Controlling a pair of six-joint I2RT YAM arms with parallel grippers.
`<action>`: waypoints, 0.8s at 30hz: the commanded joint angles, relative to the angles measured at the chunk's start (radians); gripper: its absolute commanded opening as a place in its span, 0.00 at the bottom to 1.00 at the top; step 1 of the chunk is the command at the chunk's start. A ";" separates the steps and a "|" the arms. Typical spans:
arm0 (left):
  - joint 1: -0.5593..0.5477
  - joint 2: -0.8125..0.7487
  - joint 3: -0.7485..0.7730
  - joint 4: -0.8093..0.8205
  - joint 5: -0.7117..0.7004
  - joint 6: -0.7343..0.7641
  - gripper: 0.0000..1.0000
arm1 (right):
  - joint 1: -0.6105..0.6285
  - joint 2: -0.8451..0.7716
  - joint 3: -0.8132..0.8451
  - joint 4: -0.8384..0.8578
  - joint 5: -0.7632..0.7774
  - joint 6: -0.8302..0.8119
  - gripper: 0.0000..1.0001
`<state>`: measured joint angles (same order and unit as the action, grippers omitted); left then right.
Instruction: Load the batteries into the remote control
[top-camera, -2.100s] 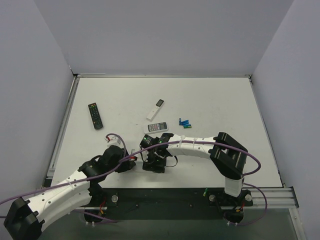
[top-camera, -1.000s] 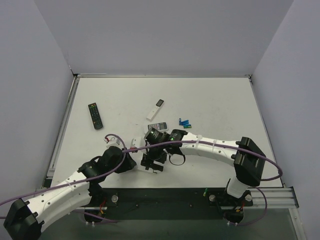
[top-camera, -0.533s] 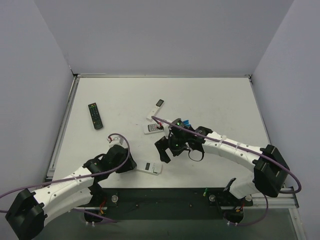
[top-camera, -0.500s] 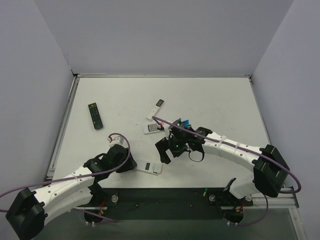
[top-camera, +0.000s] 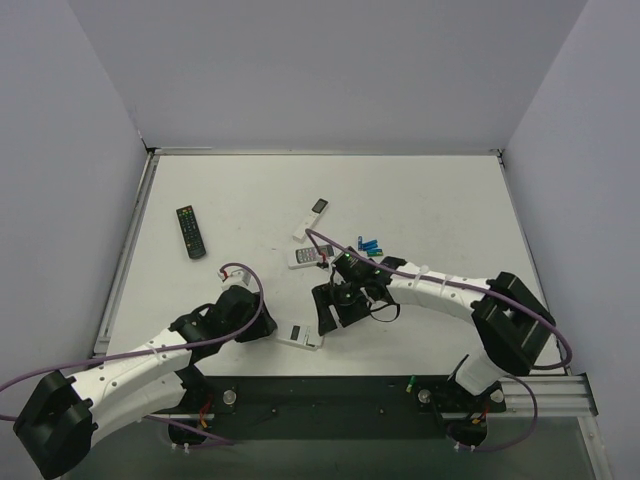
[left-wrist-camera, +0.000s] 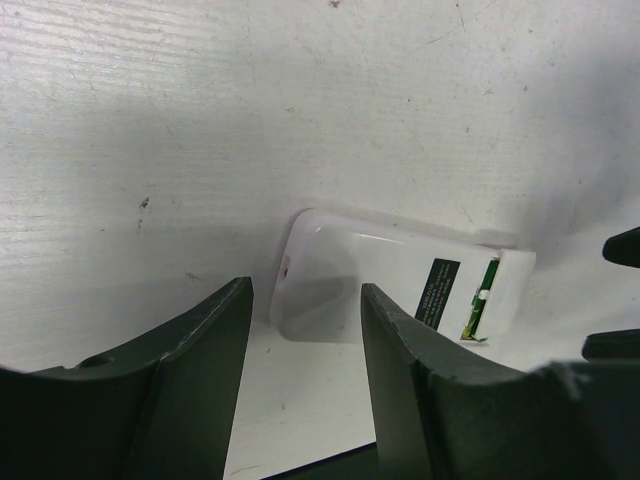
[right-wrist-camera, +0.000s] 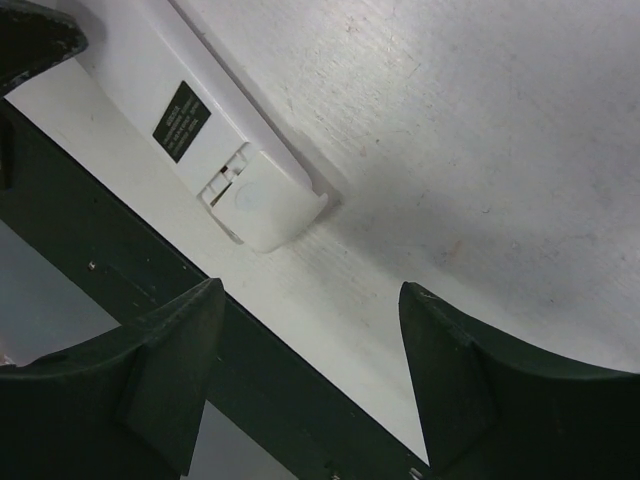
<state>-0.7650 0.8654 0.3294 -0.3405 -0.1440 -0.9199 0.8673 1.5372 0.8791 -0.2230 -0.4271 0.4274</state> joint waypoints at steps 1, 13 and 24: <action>-0.002 -0.008 0.030 0.038 0.012 0.007 0.57 | -0.008 0.060 0.044 0.001 -0.074 0.057 0.64; -0.003 0.001 0.026 0.035 0.024 0.001 0.56 | -0.007 0.162 0.077 0.034 -0.117 0.111 0.51; -0.003 0.000 0.023 0.040 0.029 -0.007 0.56 | -0.005 0.218 0.086 0.047 -0.131 0.129 0.42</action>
<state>-0.7650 0.8696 0.3294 -0.3397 -0.1249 -0.9215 0.8635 1.7386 0.9363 -0.1692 -0.5434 0.5423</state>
